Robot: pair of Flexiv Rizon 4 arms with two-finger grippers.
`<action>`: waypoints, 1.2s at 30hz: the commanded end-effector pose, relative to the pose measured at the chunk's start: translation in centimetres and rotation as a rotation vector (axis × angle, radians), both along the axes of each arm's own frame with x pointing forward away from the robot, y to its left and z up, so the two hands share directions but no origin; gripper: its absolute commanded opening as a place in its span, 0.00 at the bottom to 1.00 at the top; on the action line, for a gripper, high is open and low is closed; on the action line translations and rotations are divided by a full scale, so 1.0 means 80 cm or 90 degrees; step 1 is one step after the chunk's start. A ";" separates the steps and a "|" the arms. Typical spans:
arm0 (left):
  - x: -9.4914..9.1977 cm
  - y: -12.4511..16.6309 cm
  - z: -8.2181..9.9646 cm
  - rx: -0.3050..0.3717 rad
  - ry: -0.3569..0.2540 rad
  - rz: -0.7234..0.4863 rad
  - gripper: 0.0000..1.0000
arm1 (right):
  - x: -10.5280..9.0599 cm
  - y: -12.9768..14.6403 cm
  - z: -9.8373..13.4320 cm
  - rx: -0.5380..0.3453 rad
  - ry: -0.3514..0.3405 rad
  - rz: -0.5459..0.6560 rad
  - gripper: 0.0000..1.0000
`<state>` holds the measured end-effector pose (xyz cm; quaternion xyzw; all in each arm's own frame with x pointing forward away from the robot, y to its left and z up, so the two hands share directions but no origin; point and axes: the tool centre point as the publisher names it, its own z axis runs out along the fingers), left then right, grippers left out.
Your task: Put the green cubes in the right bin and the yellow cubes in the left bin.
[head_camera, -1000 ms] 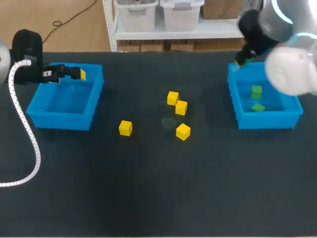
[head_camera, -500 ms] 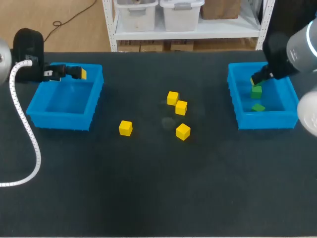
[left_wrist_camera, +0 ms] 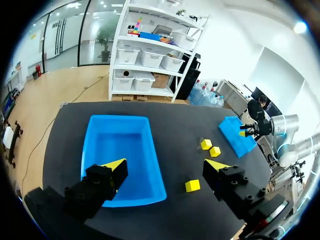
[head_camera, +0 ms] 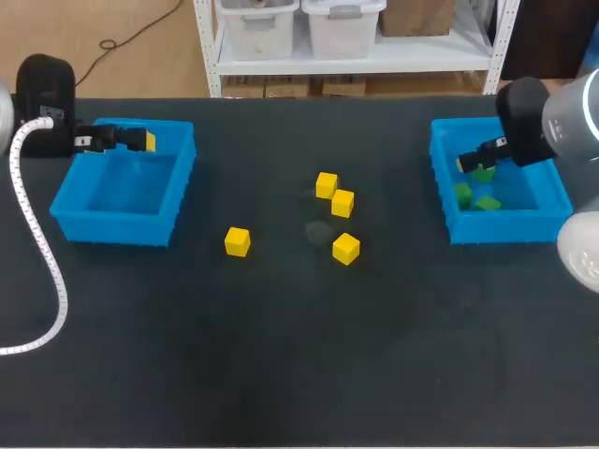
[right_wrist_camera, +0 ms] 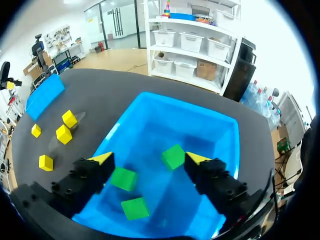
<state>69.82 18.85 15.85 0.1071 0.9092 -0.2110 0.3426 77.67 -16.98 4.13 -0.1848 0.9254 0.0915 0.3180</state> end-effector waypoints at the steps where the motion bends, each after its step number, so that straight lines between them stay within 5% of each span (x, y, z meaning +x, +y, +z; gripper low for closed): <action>1: -0.001 0.002 -0.001 -0.004 -0.002 -0.003 1.00 | -0.004 0.001 0.000 -0.002 -0.004 -0.004 1.00; 8: -0.001 0.002 -0.001 -0.004 -0.002 -0.003 1.00 | -0.004 0.001 0.000 -0.002 -0.004 -0.004 1.00; 13: 0.031 -0.019 0.016 0.118 0.026 -0.103 1.00 | -0.004 0.001 0.000 -0.002 -0.004 -0.004 1.00; 19: 0.052 -0.059 0.030 0.176 0.065 -0.172 1.00 | -0.004 0.001 0.000 -0.002 -0.004 -0.004 1.00; 28: 0.033 -0.123 0.020 0.233 0.171 -0.287 1.00 | -0.004 0.001 0.000 -0.002 -0.004 -0.004 1.00; 36: 0.010 -0.131 -0.008 0.254 0.236 -0.296 1.00 | -0.004 0.001 0.000 -0.002 -0.004 -0.004 1.00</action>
